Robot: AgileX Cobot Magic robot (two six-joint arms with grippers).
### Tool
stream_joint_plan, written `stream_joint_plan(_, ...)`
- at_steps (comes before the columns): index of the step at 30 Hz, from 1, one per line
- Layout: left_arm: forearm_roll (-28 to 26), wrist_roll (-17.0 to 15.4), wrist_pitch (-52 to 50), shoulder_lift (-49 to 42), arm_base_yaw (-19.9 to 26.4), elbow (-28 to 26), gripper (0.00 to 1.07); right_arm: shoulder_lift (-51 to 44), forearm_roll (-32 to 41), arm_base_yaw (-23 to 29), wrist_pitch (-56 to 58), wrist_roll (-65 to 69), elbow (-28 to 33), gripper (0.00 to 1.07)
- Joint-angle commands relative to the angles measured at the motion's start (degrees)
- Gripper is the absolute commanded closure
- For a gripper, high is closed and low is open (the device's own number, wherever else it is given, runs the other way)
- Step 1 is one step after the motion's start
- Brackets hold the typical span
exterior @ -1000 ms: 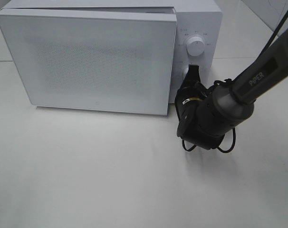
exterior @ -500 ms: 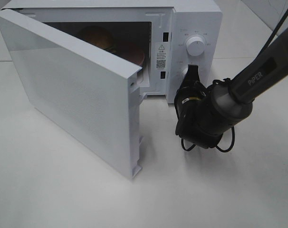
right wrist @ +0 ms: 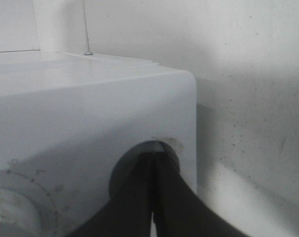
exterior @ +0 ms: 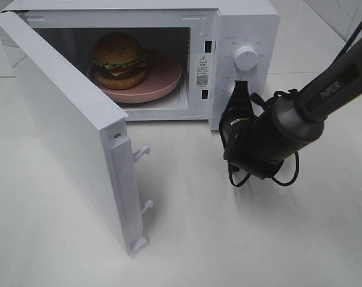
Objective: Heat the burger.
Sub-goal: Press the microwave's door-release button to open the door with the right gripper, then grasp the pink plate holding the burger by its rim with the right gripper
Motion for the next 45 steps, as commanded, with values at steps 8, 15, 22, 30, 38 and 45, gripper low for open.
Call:
stream_joint_plan(8,0.0,-0.1,-0.7,-0.3,0.1,0.1,0.09,-5.4,-6.0,-1.0,4.2,-1.8,1.2,1.07)
stream_joint_plan(15,0.0,-0.1,-0.7,-0.3,0.1,0.1,0.09,-7.8,-5.8,-1.0,11.0,-6.4,2.1,1.07)
stream_joint_plan(22,0.0,-0.1,-0.7,-0.3,0.1,0.1,0.09,-11.6,-2.6,-1.0,14.6,-14.7,7.0,1.07)
stream_joint_plan(30,0.0,-0.1,-0.7,-0.3,0.1,0.1,0.09,-17.9,-2.8,-1.1,19.5,-24.7,11.9,1.07)
stream_joint_plan(38,0.0,-0.1,-0.7,-0.3,0.1,0.1,0.09,-24.4,-4.1,-1.2,31.3,-46.8,12.5,1.07)
stream_joint_plan(45,0.0,-0.1,-0.7,-0.3,0.1,0.1,0.09,-28.2,-4.7,-2.2,42.6,-62.4,12.5,1.07)
